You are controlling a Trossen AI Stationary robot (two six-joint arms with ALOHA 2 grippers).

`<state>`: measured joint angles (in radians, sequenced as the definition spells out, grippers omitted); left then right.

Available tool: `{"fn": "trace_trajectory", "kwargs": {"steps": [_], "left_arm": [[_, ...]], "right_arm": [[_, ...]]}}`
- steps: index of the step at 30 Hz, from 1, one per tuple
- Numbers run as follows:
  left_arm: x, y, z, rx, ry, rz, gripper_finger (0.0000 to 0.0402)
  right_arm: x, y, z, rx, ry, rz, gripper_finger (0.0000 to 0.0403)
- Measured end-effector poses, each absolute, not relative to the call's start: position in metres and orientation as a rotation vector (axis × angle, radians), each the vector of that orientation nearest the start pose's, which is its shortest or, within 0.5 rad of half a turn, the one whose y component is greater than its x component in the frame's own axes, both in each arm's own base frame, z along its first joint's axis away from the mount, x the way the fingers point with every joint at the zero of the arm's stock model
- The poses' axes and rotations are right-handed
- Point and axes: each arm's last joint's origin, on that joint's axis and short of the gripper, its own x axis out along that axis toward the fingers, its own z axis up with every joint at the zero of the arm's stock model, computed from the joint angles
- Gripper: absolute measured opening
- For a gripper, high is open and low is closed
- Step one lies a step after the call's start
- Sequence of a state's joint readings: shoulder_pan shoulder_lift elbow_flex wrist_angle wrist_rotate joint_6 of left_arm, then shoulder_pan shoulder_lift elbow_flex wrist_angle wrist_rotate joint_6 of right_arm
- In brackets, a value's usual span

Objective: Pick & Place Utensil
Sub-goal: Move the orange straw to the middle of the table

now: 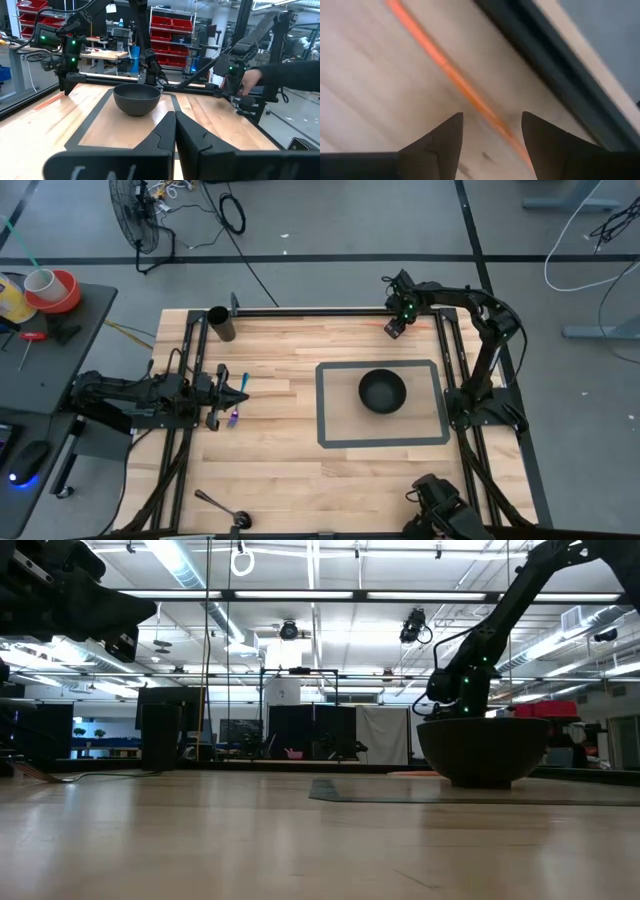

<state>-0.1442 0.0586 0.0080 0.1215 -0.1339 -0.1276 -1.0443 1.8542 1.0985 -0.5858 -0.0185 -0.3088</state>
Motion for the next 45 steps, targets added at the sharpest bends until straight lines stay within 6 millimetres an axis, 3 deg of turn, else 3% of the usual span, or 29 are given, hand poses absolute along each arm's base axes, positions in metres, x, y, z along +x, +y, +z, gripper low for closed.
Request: {"fn": "trace_trajectory", "kwargs": {"steps": [10, 37, 45], "left_arm": [[0.0999, -0.0106, 0.1734, -0.138, -0.07, -0.015, 0.0014], [0.0999, -0.0106, 0.1733, -0.138, -0.07, -0.015, 0.0014], [0.0999, -0.0106, 0.1733, -0.138, -0.069, -0.015, 0.0014]], "right_arm": [[0.1685, -0.287, 0.1379, 0.43, 1.332, -0.612, 0.0177], [0.1742, -0.282, 0.1386, 0.34, 1.392, -0.576, 0.0175], [0.1716, -0.2806, 0.1382, 0.377, 1.405, -0.58, 0.0129]]}}
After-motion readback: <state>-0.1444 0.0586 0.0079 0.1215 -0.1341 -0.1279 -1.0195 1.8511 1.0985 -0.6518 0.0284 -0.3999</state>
